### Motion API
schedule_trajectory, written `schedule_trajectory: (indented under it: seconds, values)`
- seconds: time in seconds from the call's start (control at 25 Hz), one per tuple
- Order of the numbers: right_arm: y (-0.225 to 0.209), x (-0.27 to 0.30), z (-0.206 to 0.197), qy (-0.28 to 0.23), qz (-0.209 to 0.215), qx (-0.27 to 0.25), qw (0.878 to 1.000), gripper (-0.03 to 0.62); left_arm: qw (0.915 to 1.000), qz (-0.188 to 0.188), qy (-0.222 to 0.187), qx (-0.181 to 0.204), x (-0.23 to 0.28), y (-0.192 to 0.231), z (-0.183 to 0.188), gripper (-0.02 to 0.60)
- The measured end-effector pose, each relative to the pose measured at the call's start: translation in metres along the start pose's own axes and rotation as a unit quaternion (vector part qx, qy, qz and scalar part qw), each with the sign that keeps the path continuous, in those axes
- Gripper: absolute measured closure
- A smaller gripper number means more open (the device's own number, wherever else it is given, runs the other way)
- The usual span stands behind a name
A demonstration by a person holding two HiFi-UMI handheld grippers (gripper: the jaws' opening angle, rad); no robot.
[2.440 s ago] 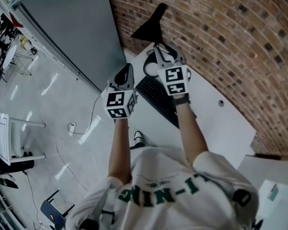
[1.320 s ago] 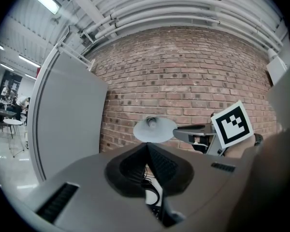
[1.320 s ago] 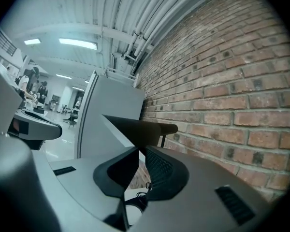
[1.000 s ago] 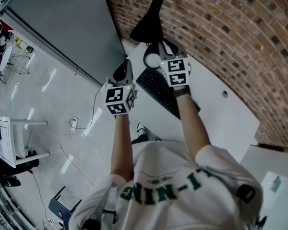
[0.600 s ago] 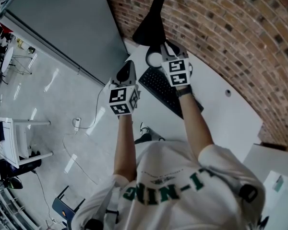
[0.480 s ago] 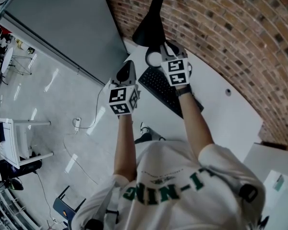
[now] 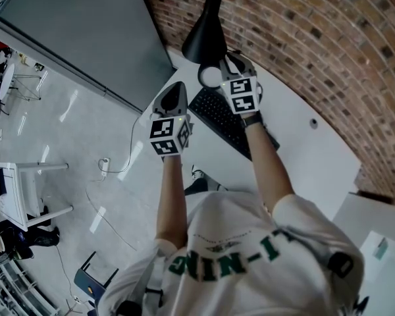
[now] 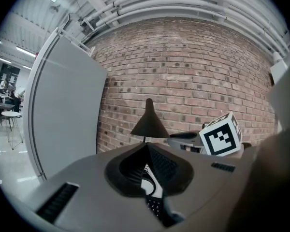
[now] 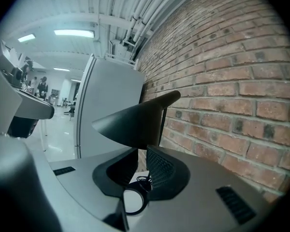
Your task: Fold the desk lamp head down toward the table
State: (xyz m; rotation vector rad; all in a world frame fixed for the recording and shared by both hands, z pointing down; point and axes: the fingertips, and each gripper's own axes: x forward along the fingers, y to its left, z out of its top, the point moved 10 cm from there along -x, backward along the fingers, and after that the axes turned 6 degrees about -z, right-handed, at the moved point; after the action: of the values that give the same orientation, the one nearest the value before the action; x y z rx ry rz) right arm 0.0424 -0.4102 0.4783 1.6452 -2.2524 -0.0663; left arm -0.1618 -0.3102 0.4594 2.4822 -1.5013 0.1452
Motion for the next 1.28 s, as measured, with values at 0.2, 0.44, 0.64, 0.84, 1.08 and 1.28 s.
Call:
schedule_trajectory:
  seconds: [0.2, 0.44, 0.64, 0.84, 1.08, 1.28]
  values:
    - [-0.002, 0.008, -0.007, 0.01, 0.0, 0.001, 1.0, 0.546, 0.9999, -0.001, 0.009, -0.005, 0.006, 0.002, -0.006, 0.58]
    - [-0.005, 0.02, -0.017, 0.028, 0.0, 0.019, 0.999, 0.546, 0.9998, 0.001, 0.018, -0.011, 0.01, 0.005, -0.013, 0.58]
    - [0.0, 0.031, -0.023, 0.036, 0.02, 0.033, 0.999, 0.591, 0.9996, 0.003, 0.024, -0.011, 0.012, 0.006, -0.016, 0.58]
    - [0.017, 0.03, -0.042, 0.058, 0.031, 0.041, 0.997, 0.591, 0.9995, 0.01, 0.027, -0.01, 0.009, 0.009, -0.018, 0.58]
    - [0.016, 0.003, -0.069, 0.076, 0.024, 0.083, 0.993, 0.591, 0.9994, 0.022, 0.024, -0.013, -0.001, 0.014, -0.02, 0.58]
    - [0.003, -0.035, -0.064, 0.059, 0.013, 0.109, 0.992, 0.591, 0.9995, 0.027, 0.012, -0.009, -0.014, 0.011, -0.013, 0.58]
